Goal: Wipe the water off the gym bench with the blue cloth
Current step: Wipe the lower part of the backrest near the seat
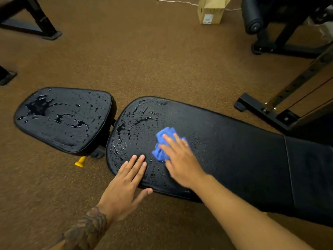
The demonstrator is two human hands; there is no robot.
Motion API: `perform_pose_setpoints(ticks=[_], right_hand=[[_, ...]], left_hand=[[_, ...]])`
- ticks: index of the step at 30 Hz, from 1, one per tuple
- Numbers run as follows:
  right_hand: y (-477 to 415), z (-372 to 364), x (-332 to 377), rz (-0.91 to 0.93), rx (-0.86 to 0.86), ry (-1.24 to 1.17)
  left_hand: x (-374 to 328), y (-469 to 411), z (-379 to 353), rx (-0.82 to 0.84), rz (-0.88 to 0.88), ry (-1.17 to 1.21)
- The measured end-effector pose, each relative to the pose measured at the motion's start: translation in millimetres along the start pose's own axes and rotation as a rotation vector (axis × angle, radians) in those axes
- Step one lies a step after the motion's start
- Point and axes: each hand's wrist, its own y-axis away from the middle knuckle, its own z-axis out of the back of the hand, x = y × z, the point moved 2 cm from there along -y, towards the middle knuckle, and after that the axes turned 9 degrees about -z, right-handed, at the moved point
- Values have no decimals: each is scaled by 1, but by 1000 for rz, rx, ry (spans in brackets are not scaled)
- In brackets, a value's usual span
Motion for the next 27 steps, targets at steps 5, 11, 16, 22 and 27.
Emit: perform_pose_setpoints(ticks=[5, 11, 16, 22, 27], right_hand=[[95, 12, -18, 126, 38, -24], [35, 22, -45, -296, -107, -58], [34, -10, 32, -119, -46, -15], [115, -2, 10, -11, 3, 21], [75, 8, -14, -408, -140, -60]], left_hand=[[1, 0, -1, -16, -12, 19], [1, 2, -2, -20, -12, 29], [4, 1, -3, -23, -23, 37], [4, 0, -3, -29, -29, 45], [4, 0, -3, -24, -18, 44]])
